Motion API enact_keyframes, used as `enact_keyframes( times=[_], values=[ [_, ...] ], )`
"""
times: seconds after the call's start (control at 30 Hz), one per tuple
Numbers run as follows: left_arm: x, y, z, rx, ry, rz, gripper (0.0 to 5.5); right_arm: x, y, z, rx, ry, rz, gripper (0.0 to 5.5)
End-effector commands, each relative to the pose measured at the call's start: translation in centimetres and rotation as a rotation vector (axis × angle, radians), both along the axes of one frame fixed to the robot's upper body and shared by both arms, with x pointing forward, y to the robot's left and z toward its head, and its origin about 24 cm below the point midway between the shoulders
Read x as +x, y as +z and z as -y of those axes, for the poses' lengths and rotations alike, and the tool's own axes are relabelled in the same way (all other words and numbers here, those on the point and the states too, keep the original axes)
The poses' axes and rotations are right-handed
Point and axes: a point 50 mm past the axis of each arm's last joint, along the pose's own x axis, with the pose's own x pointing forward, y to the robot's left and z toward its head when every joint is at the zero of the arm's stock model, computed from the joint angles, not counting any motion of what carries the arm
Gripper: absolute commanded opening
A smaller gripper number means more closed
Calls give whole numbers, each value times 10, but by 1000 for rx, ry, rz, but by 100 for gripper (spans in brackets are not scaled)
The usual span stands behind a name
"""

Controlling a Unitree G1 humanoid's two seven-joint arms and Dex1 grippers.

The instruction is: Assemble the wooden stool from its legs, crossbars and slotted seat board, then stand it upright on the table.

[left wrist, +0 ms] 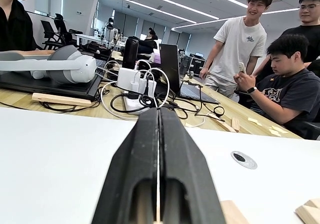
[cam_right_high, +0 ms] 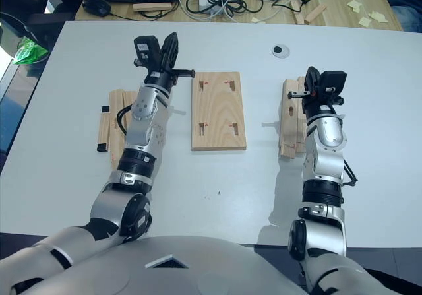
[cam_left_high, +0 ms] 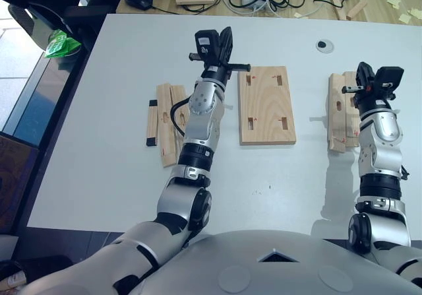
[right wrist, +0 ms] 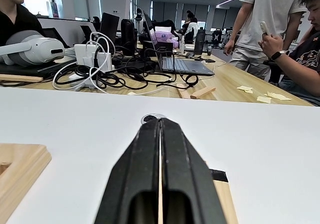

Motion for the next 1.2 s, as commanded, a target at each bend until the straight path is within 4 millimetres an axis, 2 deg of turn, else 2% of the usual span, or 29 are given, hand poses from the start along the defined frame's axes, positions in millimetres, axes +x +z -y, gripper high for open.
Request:
enact_keyframes(
  times=[0.03, 0.2, 0.47, 0.6, 0.63, 0.73, 0.8, 1.03, 1.1, 1.2],
  values=[
    [2, -5, 2, -21, 16, -11, 1, 11, 10, 3, -23, 28, -3, 0],
    [4, -12, 6, -17, 16, -30, 1, 23, 19, -4, 7, 49, 21, 0],
    [10, -13, 11, -12, 32, -37, 1, 28, 19, -3, -39, 34, 37, 0],
    [11, -11, 7, -27, 46, -22, 1, 28, 18, 0, -36, 18, 38, 0],
    [12, -8, 3, -22, 66, -16, 18, 28, 19, -1, -33, 17, 43, 0],
    [12, 8, -14, 154, 76, 3, 54, 22, 20, 0, -20, -10, 67, 0],
    [4, 19, -33, 276, 59, -11, 86, 13, 15, 5, -9, -47, 68, 0],
    [-43, 57, -125, 555, 111, -173, 175, -14, 10, 39, 18, -216, 73, 0],
    [-56, 57, -144, 622, 116, -276, 206, -25, 4, 43, 31, -255, 63, 0],
    [-84, 39, -163, 685, 104, -491, 258, -39, -5, 41, 58, -297, 49, 0]
  ],
)
